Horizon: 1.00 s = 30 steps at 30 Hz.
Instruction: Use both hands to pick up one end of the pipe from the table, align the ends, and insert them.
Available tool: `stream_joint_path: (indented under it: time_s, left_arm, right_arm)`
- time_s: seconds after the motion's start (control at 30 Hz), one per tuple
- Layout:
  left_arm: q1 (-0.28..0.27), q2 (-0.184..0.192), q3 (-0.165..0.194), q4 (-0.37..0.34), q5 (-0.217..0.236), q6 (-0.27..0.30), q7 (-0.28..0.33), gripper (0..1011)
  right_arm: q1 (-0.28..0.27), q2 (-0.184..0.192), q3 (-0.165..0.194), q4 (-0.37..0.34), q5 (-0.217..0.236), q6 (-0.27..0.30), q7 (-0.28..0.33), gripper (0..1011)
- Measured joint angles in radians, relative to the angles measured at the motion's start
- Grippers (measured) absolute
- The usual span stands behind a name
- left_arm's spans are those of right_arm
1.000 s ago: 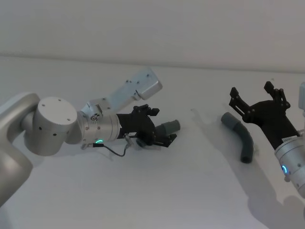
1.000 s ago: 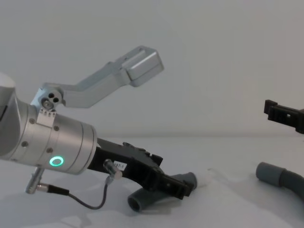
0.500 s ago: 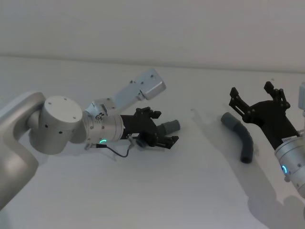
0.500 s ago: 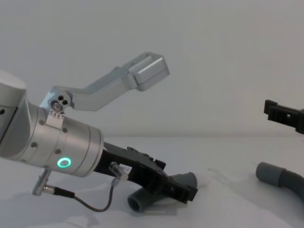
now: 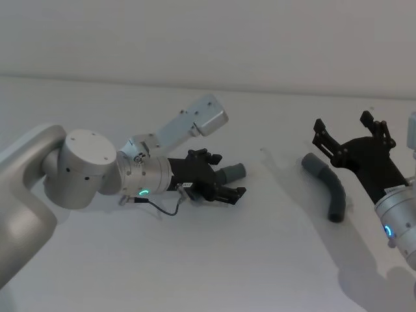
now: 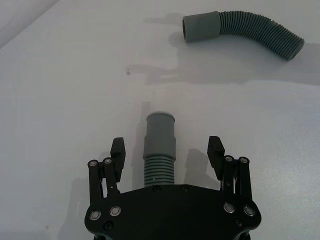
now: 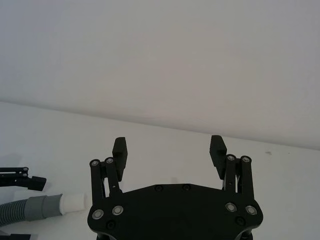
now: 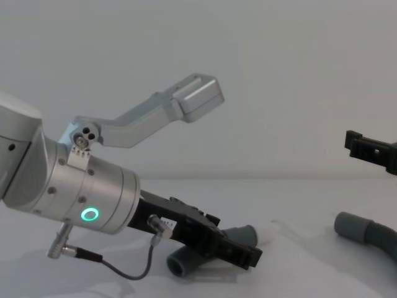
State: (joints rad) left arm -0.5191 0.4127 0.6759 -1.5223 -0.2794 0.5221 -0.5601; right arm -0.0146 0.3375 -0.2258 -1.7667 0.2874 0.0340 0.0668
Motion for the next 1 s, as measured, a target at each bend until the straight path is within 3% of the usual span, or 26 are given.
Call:
stream_joint_path:
  time_s: [0.33, 0.6, 0.67, 0.87, 1.0]
  left_arm:
    - [-0.003, -0.003, 0.002, 0.007, -0.005, 0.005, -0.001, 835]
    - [-0.004, -0.004, 0.003, 0.009, -0.007, 0.007, -0.002, 597]
    - [-0.004, -0.005, 0.003, 0.010, -0.008, 0.007, -0.002, 497]
    - [-0.005, -0.005, 0.004, 0.010, -0.008, 0.008, -0.002, 356]
    - [-0.005, -0.005, 0.004, 0.011, -0.009, 0.009, -0.002, 353]
  right_arm:
    - [0.000, 0.000, 0.000, 0.000, 0.000, 0.000, 0.000, 1004]
    - [0.000, 0.000, 0.000, 0.000, 0.000, 0.000, 0.000, 1004]
    - [0.000, 0.000, 0.000, 0.000, 0.000, 0.000, 0.000, 1004]
    - [0.000, 0.000, 0.000, 0.000, 0.000, 0.000, 0.000, 1004]
    - [0.000, 0.000, 0.000, 0.000, 0.000, 0.000, 0.000, 1003]
